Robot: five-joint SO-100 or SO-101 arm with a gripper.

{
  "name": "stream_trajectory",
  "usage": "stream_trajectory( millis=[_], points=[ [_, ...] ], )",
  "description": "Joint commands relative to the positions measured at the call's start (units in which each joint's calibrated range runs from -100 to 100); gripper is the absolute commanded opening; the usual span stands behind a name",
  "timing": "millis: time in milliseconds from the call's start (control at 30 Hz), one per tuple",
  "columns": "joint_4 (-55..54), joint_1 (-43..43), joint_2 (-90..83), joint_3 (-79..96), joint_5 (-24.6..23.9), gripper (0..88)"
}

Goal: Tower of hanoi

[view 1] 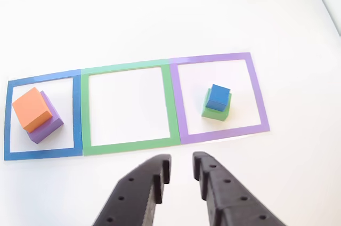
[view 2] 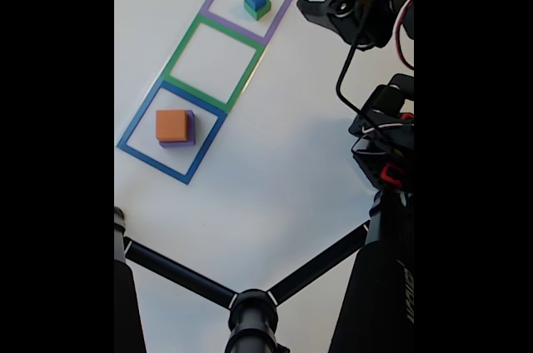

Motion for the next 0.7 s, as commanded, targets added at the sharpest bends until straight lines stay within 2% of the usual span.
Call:
stream_trajectory(
  millis=[0, 467, 667],
  points=[
    [4.26, 3.68, 1.15, -7.75, 0.00, 0.1],
    [4.42, 13.65, 1.87, -6.39, 0.00, 0.4],
    [-7.16, 18.06, -0.95, 10.43, 0.00, 3.2]
  ],
)
